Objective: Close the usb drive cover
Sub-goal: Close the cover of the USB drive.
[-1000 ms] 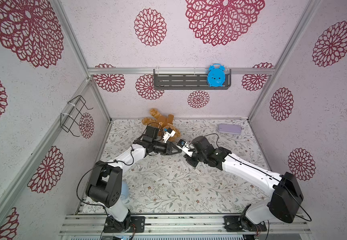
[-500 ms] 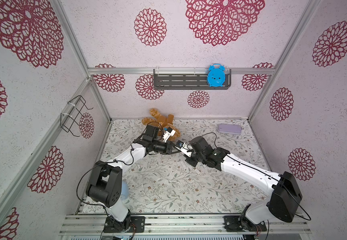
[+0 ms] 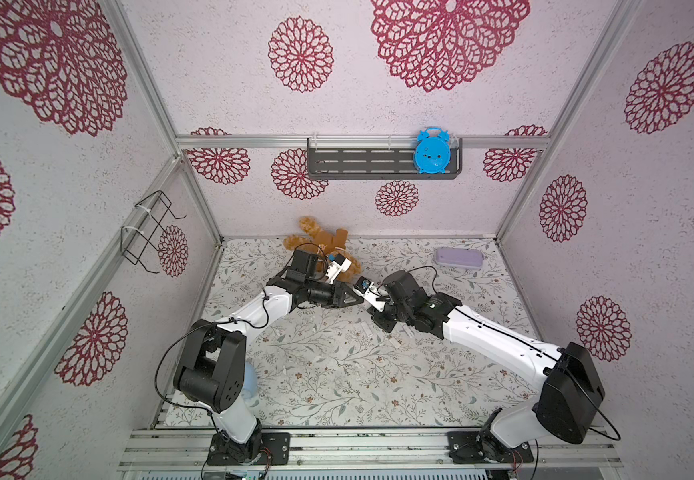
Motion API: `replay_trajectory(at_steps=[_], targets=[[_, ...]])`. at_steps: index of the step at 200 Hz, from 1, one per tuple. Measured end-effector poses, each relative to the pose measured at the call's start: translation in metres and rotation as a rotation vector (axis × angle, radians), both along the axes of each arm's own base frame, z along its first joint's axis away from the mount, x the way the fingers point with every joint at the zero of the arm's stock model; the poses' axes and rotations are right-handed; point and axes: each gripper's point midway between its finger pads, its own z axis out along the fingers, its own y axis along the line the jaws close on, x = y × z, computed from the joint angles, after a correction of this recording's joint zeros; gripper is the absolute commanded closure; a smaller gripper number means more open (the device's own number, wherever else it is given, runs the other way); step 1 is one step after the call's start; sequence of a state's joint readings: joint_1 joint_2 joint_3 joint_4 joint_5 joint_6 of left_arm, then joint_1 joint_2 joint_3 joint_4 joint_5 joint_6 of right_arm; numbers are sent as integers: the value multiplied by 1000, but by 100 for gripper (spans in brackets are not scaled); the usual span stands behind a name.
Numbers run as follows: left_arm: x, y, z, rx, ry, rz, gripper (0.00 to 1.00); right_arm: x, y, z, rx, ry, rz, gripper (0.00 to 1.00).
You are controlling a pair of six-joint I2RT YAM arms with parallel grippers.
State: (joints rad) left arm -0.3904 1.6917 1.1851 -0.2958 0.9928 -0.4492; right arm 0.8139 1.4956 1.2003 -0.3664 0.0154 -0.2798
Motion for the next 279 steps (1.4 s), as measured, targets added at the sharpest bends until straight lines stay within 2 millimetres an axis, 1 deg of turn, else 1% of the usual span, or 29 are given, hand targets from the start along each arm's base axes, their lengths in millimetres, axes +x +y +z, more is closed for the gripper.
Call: replay_trajectory(at_steps=[32, 70, 111, 149, 183, 196, 231, 279], targets=[[-2, 0, -2, 8, -7, -14, 93, -1, -1, -2, -28, -18, 2, 89], [-8, -3, -2, 11, 4, -59, 94, -5, -4, -1, -87, -31, 57, 90], [-16, -1, -6, 23, 36, -81, 94, -12, -1, -4, -74, 7, 86, 90], [-14, -1, -5, 21, 43, -72, 94, -12, -1, -4, -59, 20, 66, 90], [-5, -4, -2, 0, 32, -39, 96, -5, -3, 0, -47, 4, 9, 89], [-5, -5, -2, -3, 33, -36, 96, -5, -3, -2, -48, 9, 8, 90], [-15, -4, -7, 52, 33, -80, 97, -13, -4, -7, -90, 38, 69, 92], [-21, -6, -8, 50, 14, -94, 98, -18, -7, -11, -23, 57, 94, 92]])
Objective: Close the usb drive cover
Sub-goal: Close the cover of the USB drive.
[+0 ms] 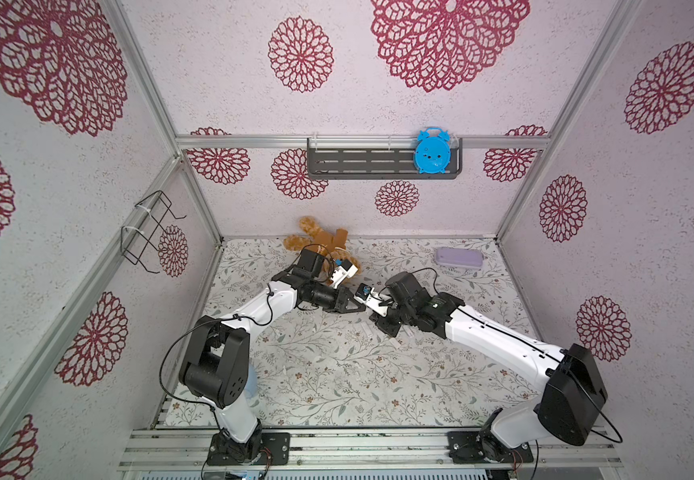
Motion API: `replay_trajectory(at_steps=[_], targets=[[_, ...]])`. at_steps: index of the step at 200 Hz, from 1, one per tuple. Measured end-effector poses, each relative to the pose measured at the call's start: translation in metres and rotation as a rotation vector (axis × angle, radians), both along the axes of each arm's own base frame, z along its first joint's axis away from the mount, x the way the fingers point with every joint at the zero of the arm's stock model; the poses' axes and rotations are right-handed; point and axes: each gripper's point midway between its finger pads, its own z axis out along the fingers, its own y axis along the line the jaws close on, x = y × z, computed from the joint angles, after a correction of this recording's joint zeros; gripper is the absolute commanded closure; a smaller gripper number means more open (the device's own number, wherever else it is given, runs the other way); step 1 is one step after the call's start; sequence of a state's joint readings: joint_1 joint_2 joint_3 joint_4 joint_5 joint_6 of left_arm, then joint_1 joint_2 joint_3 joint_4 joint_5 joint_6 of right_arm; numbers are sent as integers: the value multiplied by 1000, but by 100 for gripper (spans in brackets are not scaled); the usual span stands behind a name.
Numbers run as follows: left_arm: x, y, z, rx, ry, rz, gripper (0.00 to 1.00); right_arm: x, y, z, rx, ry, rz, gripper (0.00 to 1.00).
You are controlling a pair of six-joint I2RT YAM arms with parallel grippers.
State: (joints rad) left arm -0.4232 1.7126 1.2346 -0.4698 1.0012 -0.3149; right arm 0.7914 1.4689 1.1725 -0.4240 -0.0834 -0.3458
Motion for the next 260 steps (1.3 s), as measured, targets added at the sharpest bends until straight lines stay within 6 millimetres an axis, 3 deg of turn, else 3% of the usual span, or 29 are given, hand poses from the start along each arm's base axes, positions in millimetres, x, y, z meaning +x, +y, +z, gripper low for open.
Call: replay_trajectory(at_steps=[110, 260], targets=[[-19, 2, -4, 11, -39, 47, 96, -16, 0, -10, 73, -153, 77, 89], [-14, -3, -9, 80, -80, 10, 94, -12, -1, -13, 110, -126, 28, 96]])
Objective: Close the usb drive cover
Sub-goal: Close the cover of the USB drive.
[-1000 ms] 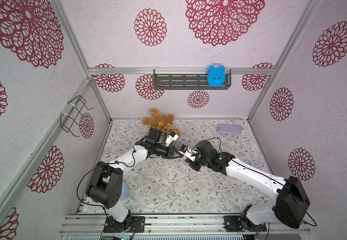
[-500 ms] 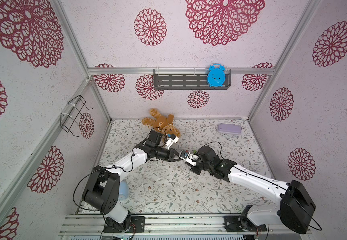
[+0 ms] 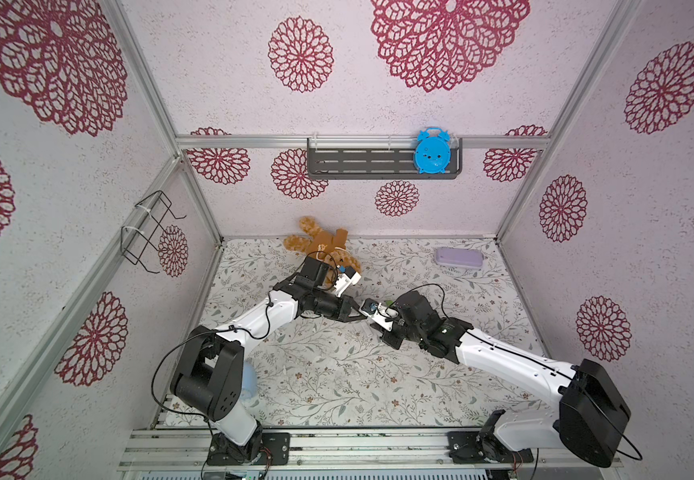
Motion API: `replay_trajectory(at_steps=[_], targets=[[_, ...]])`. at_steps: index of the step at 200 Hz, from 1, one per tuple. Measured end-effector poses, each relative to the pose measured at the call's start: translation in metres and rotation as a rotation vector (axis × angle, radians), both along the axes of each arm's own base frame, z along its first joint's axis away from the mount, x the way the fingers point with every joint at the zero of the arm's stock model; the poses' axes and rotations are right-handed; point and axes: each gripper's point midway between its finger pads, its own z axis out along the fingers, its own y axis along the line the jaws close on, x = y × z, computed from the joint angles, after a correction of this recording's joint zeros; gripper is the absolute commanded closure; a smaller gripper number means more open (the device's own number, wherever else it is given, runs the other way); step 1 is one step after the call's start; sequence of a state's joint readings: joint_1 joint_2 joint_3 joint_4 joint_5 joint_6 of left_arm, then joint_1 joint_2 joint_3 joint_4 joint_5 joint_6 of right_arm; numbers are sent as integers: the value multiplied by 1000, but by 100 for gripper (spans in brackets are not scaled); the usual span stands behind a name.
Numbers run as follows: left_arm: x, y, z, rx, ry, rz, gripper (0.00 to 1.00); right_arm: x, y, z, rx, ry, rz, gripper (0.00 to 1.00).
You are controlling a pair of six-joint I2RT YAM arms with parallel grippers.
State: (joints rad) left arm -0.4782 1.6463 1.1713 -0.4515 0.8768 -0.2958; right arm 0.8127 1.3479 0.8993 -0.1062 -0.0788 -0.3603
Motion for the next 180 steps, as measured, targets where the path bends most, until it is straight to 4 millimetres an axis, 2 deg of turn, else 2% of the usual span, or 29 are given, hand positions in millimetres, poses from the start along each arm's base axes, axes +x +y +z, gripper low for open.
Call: replay_trajectory(at_steps=[39, 92, 137, 180], targets=[[8, 1, -6, -35, 19, 63, 93, 6, 5, -6, -1, 45, -32, 96], [4, 2, -10, -8, 40, 29, 95, 6, 4, -10, -105, -48, -14, 100], [4, -2, -9, -32, 32, -1, 95, 6, -1, -6, -51, 84, -1, 98], [5, -3, -18, -70, 97, 57, 95, 4, -1, -16, -39, 131, -45, 98]])
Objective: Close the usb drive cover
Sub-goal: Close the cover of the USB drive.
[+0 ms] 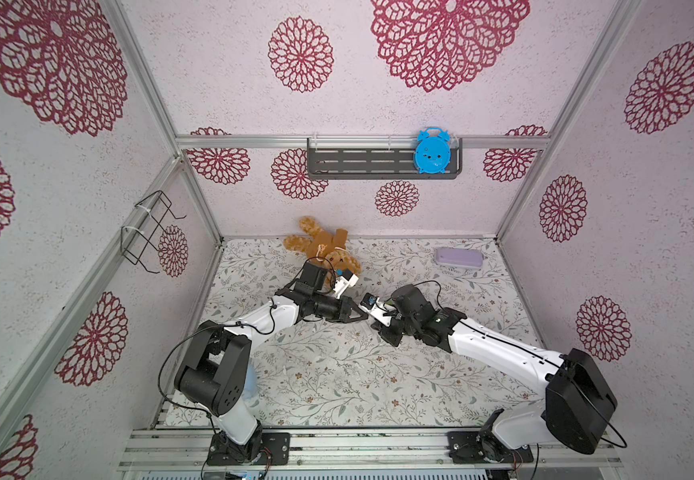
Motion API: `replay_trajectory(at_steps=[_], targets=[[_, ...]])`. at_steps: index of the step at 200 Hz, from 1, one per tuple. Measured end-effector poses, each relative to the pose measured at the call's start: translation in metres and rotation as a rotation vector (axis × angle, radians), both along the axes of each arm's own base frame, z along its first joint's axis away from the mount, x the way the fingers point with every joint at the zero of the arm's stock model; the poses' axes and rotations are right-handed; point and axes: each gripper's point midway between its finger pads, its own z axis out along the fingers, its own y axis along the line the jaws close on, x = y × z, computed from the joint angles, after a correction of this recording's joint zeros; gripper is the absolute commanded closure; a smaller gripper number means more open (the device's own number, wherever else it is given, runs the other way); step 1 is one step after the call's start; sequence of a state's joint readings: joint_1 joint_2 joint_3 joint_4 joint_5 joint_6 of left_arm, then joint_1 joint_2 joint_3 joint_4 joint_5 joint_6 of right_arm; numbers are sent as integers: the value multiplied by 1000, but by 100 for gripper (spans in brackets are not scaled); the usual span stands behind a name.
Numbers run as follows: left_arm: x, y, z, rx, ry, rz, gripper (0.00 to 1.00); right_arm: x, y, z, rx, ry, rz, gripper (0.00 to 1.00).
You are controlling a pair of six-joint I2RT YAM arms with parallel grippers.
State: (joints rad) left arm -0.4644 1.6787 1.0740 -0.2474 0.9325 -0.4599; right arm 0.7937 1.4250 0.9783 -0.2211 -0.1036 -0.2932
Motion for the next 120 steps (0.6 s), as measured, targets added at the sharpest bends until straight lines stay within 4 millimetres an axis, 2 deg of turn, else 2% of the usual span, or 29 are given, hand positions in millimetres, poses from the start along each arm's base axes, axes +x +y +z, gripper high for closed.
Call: replay_trajectory(at_steps=[32, 91, 120], targets=[[-5, 3, -9, 40, 3, -42, 96, -3, 1, -7, -3, -7, -4, 98], [-8, 5, -11, 51, -6, -62, 97, -9, 7, -10, 38, 126, -6, 97], [-7, 6, -12, 54, 9, -53, 99, -7, 9, -13, 14, 87, -27, 98]])
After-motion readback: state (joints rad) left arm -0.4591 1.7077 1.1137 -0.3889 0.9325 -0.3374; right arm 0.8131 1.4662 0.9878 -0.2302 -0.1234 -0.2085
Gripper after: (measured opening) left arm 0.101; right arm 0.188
